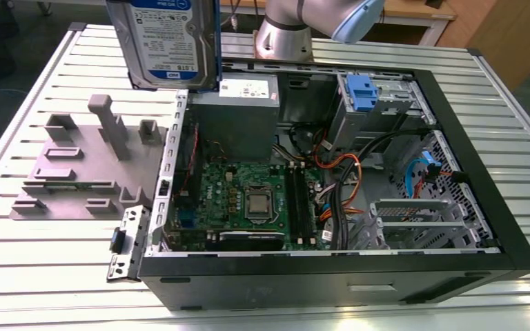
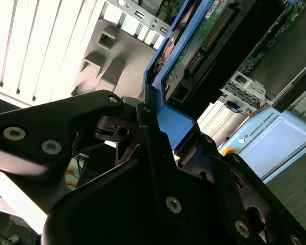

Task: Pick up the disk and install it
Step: 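Pick up the disk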

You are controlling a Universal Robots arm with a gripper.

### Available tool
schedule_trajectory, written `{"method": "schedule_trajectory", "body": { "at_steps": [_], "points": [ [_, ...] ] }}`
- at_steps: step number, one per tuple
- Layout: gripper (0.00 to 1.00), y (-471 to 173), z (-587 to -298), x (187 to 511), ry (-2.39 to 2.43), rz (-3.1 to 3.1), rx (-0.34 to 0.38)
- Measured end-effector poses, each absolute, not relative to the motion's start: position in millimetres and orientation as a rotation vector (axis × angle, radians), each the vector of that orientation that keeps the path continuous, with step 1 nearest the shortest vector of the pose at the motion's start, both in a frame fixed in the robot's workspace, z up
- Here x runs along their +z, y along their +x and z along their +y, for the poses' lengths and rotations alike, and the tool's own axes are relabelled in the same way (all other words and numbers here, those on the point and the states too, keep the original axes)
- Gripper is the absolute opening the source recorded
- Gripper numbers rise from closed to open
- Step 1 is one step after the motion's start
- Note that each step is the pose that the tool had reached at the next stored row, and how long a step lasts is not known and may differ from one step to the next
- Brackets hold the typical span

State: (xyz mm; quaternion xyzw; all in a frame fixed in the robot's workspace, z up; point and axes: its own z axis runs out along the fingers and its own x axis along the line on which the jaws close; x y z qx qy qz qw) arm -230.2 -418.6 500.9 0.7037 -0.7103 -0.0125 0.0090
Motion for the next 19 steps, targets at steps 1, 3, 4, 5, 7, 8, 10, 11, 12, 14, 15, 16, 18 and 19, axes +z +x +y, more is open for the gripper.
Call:
{"method": "schedule_trajectory", "body": {
  "at_steps": [1, 3, 4, 5, 7, 8, 10, 11, 12, 14, 15, 16, 18, 19],
  "points": [
    [0.37, -229.8, -418.6, 500.9, 2.198, -2.219, -0.039],
    [0.37, -229.2, -418.6, 500.9, 2.198, -2.219, -0.039],
    [0.37, -229.2, -418.6, 500.9, 2.198, -2.219, -0.039],
    [0.37, -229.2, -418.6, 500.9, 2.198, -2.219, -0.039],
    [0.37, -229.1, -418.6, 500.9, 2.198, -2.219, -0.039],
    [0.37, -229.1, -418.6, 500.9, 2.198, -2.219, -0.039],
    [0.37, -228.9, -418.6, 500.9, 2.198, -2.219, -0.039],
    [0.37, -228.6, -418.7, 500.8, 2.198, -2.219, -0.039],
    [0.37, -228.3, -418.9, 500.8, 2.198, -2.219, -0.039],
    [0.37, -227.9, -419.1, 500.9, 2.198, -2.219, -0.039],
    [0.37, -227.9, -419.3, 500.9, 2.198, -2.219, -0.039],
    [0.37, -227.8, -419.4, 500.9, 2.198, -2.219, -0.039],
    [0.37, -227.9, -419.8, 500.9, 2.198, -2.219, -0.039],
    [0.37, -227.9, -420.0, 500.9, 2.198, -2.219, -0.039]
  ]
}}
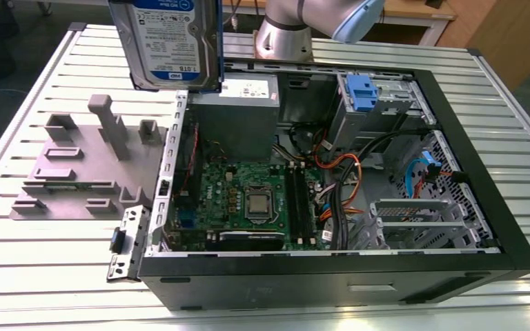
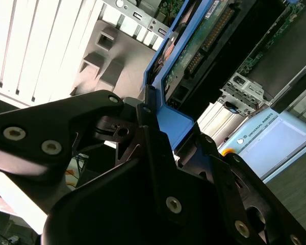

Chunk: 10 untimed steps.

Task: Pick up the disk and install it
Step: 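Pick up the disk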

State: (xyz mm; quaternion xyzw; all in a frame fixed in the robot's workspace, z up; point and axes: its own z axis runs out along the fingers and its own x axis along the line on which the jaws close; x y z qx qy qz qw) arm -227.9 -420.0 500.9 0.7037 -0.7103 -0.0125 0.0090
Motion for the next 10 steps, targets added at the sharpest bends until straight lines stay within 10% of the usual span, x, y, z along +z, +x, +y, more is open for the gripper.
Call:
{"method": "schedule_trajectory", "body": {
  "at_steps": [10],
  "points": [
    [0.37, -227.9, -422.9, 500.8, 2.198, -2.219, -0.039]
  ]
}}
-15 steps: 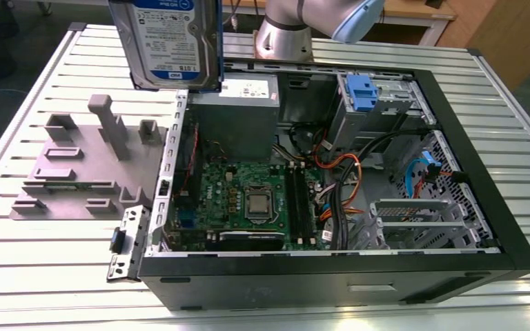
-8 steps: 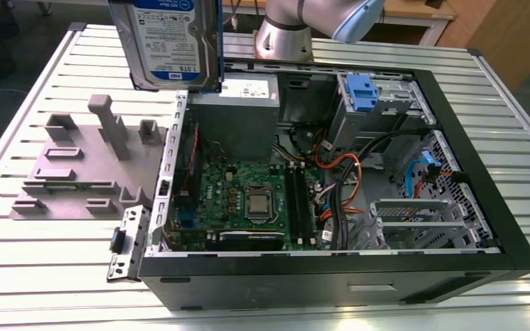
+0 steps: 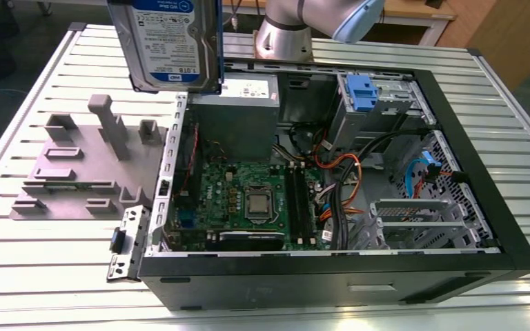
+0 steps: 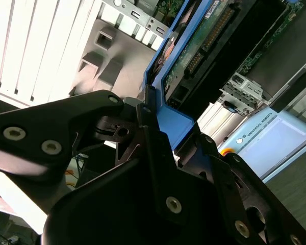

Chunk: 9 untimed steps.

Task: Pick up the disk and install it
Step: 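Pick up the disk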

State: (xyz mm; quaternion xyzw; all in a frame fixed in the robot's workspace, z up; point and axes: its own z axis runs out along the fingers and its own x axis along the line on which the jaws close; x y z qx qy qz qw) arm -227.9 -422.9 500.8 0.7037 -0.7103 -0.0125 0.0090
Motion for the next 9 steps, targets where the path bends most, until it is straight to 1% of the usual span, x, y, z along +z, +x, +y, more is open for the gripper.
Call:
{"method": "schedule_trajectory", "body": {
  "at_steps": [9],
  "points": [
    [0.37, -225.8, -423.2, 500.9, 2.198, -2.219, -0.039]
  ]
}}
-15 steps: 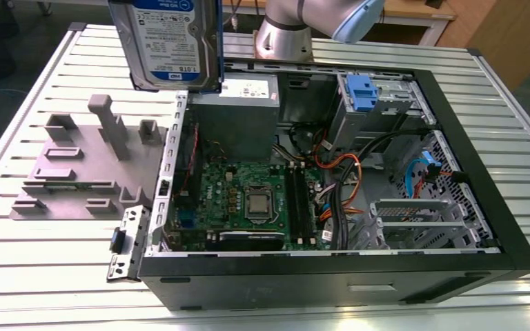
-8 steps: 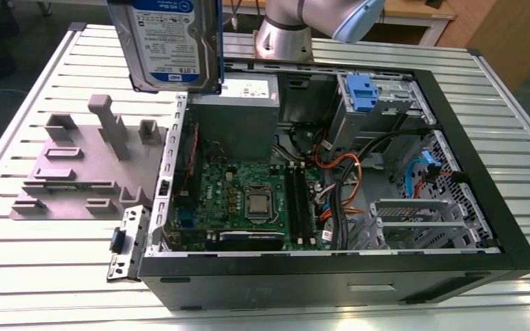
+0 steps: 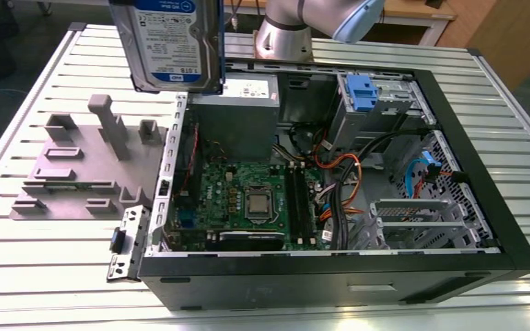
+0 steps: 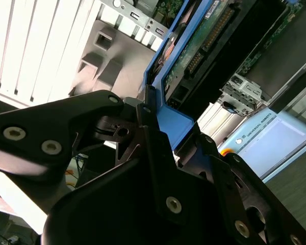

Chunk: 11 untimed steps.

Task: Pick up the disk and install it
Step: 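Pick up the disk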

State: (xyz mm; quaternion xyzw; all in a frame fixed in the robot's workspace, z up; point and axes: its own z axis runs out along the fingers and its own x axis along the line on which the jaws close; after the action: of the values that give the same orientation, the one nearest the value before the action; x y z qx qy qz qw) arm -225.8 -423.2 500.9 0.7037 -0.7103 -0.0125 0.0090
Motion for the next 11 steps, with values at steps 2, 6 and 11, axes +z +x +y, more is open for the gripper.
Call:
{"method": "schedule_trajectory", "body": {
  "at_steps": [2, 6, 11],
  "points": [
    [0.37, -224.4, -423.2, 500.9, 2.198, -2.219, -0.039],
    [0.37, -221.6, -423.2, 500.9, 2.198, -2.219, -0.039],
    [0.37, -217.2, -423.2, 500.9, 2.198, -2.219, -0.039]
  ]
}}
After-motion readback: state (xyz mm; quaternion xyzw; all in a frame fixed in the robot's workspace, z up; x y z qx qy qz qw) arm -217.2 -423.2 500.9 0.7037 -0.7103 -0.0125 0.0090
